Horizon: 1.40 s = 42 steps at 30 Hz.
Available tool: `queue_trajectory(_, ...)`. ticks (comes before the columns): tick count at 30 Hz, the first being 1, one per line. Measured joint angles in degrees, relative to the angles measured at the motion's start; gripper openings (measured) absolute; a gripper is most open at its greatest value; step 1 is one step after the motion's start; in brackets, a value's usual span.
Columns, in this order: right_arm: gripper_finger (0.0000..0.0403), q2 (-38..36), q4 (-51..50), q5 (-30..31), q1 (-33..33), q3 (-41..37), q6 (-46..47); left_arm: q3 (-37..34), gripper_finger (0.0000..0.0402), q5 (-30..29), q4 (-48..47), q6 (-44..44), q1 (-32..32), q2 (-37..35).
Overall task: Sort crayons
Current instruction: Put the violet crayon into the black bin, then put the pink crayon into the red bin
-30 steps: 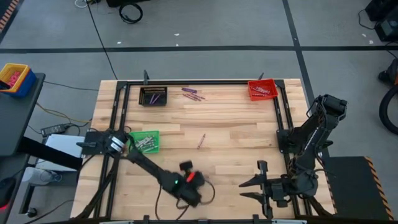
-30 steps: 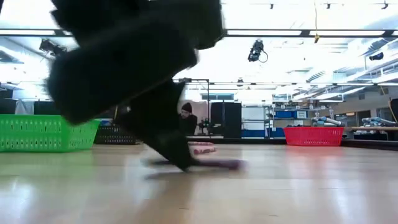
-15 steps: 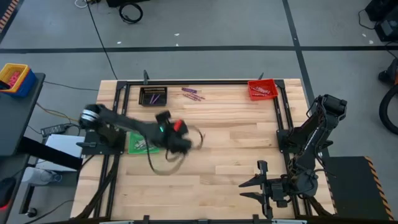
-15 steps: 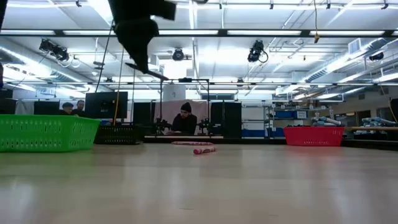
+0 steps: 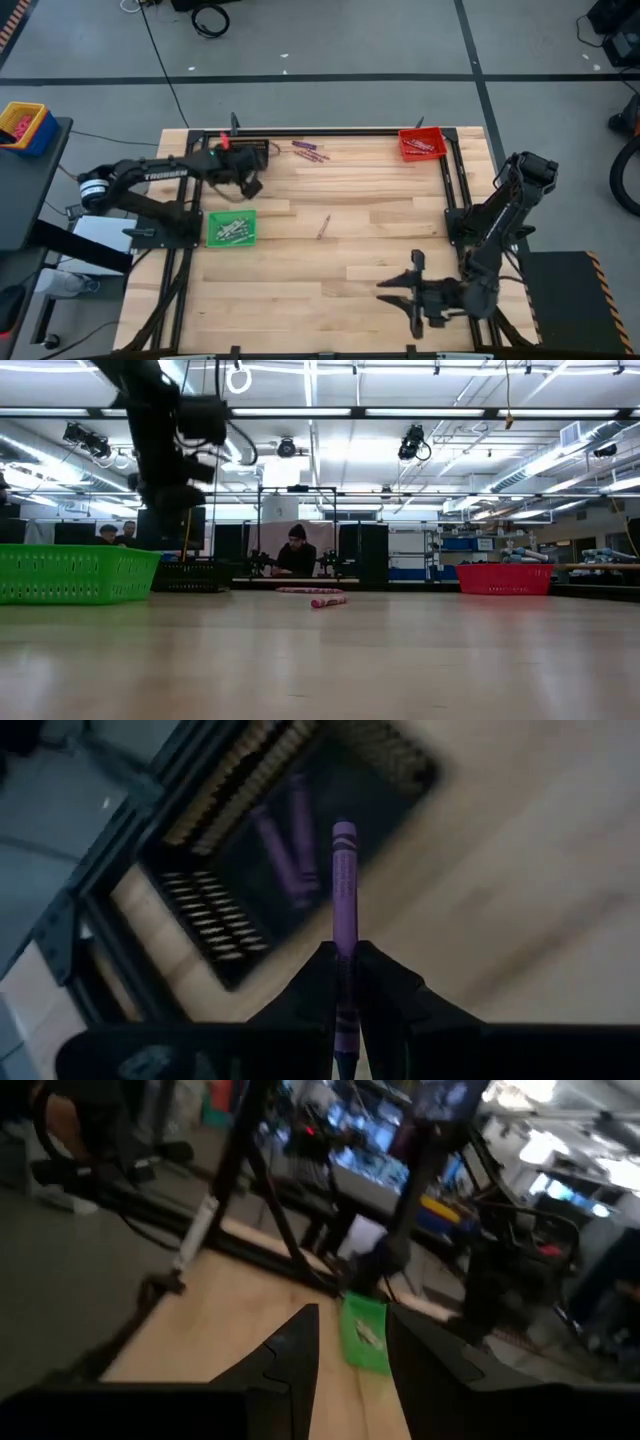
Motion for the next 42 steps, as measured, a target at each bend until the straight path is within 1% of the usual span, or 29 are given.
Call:
queue_trajectory(2,0.0123,0.0,-3.8,-0.4,-2.0,0.0,3.4,-1.8,0.0036,2.4,4.4,5.3,5.5,0.1)
queue_trajectory(5,0.0123,0.0,-9.5,-1.5,-5.9,-0.1,9.2,-4.0,0.0036,8.4,12.7,13.6,12.5,0.5)
queue_trajectory(8,0.0123,0.0,-11.8,-2.7,-10.5,-2.1,13.8,-4.7,0.0036,10.2,19.6,19.0,18.1,1.4)
queue_trajectory(11,0.0123,0.0,-11.6,-4.0,-15.3,-4.5,15.8,-4.7,0.0036,11.4,22.3,22.0,22.9,2.2)
queue_trajectory(14,0.0123,0.0,-11.6,-5.6,-19.8,-5.4,15.2,-4.7,0.0037,14.7,22.4,23.4,25.8,3.1)
queue_trajectory(16,0.0123,0.0,-11.1,-7.0,-22.6,-5.4,13.0,-4.7,0.0041,17.3,20.8,24.2,27.2,3.3)
queue_trajectory(18,0.0123,0.0,-9.3,-8.3,-24.9,-5.4,8.6,-4.7,0.0052,19.2,19.7,24.1,27.7,3.5)
queue_trajectory(23,0.0123,0.0,-0.8,-8.2,-28.9,-5.4,-8.7,-4.5,0.0101,20.1,17.5,22.8,27.5,3.4)
queue_trajectory(25,0.0123,0.0,3.6,-7.8,-29.5,-5.4,-15.4,-3.2,0.0119,21.1,15.2,22.3,27.1,3.4)
queue_trajectory(28,0.0123,0.0,8.0,-6.3,-29.8,-5.4,-22.6,1.6,0.0138,25.4,11.2,21.1,25.6,3.4)
queue_trajectory(30,0.0123,0.0,10.3,-5.4,-29.8,-5.4,-27.8,5.5,0.0146,31.2,9.7,17.1,23.5,3.4)
queue_trajectory(32,0.0123,0.0,12.1,-5.0,-29.8,-5.4,-31.3,8.2,0.0148,38.7,12.0,13.1,20.0,2.6)
queue_trajectory(33,0.0123,0.0,12.7,-5.0,-29.9,-5.4,-32.3,8.7,0.0148,41.6,14.7,11.6,17.4,2.2)
queue_trajectory(34,0.0123,0.0,13.2,-5.2,-30.2,-5.4,-32.9,8.8,0.0148,43.5,17.8,10.6,14.6,2.0)
queue_trajectory(35,0.0123,0.0,13.4,-5.5,-30.5,-5.4,-33.0,8.8,0.0148,44.2,20.7,9.8,11.5,2.0)
queue_trajectory(37,0.0123,0.0,13.1,-7.0,-31.4,-5.4,-31.0,8.7,0.0148,43.3,25.1,9.7,5.3,2.0)
queue_trajectory(39,0.0123,0.0,10.5,-10.6,-32.7,-5.4,-25.7,8.7,0.0148,39.4,28.6,9.5,-0.5,2.3)
queue_trajectory(41,0.0123,0.0,5.9,-17.9,-34.7,-5.4,-20.0,8.6,0.0148,34.0,29.8,9.1,-6.2,2.7)
queue_trajectory(42,0.0123,0.0,3.7,-22.5,-36.0,-5.4,-17.3,8.6,0.0148,30.9,29.6,8.9,-9.1,2.7)
